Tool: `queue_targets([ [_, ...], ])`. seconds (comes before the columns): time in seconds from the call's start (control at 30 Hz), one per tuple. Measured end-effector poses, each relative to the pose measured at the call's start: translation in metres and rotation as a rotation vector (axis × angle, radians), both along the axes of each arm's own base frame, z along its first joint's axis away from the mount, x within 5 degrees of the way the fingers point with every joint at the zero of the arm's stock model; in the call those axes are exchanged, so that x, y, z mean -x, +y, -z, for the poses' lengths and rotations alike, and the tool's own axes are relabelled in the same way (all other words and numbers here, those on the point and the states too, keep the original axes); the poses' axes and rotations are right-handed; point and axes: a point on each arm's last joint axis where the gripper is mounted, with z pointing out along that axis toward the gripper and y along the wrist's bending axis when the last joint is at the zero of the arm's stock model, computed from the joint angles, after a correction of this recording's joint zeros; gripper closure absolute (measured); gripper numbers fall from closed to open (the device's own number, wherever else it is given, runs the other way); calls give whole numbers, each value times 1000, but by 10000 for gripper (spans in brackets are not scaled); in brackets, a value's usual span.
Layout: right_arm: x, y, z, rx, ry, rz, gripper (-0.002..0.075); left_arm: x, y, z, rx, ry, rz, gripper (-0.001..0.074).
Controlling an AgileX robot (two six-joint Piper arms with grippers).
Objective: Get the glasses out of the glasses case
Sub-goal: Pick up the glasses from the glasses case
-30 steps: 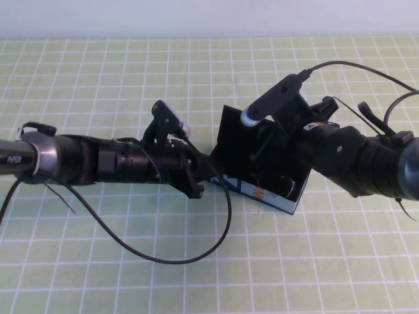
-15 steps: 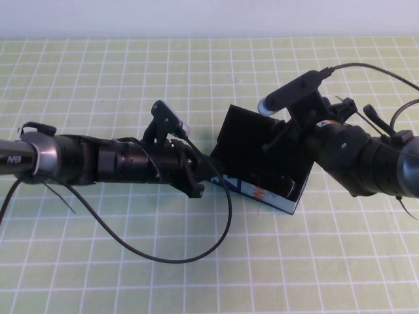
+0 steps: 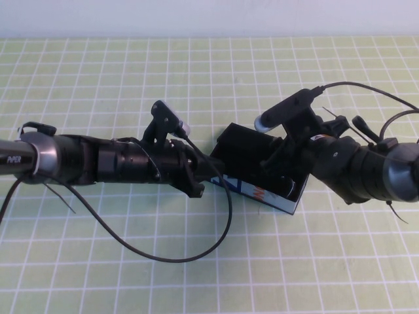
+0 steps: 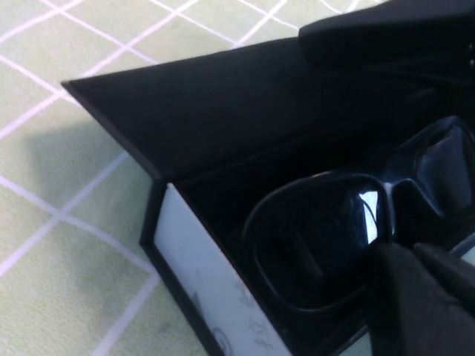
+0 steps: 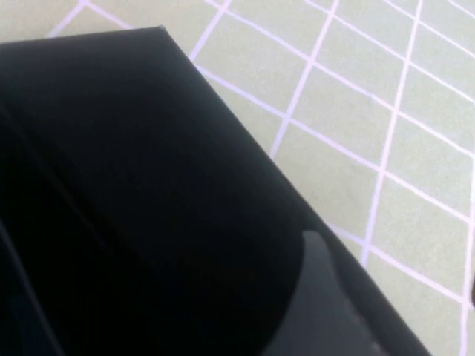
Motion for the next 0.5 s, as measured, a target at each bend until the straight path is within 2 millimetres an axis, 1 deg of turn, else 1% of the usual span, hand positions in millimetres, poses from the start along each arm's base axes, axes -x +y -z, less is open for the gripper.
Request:
queue_targets([
  [0.13,3,2,-6,-20,14,-26,384,0,0,0,5,11,-2,739],
  [0.2,5,3,-14,-38,12,-43,403,1,0,-3,7,7,1,739],
  [0.3,11,4,-33,-78,8,-81,440,1,0,-11,20,18,-11,739],
  [0.37,16,6,-46,-113,16,-115,489,3,0,-20,33,33,-22,739],
  [0.5,29,10,-65,-171,50,-199,603,8,2,-39,34,55,-27,739],
])
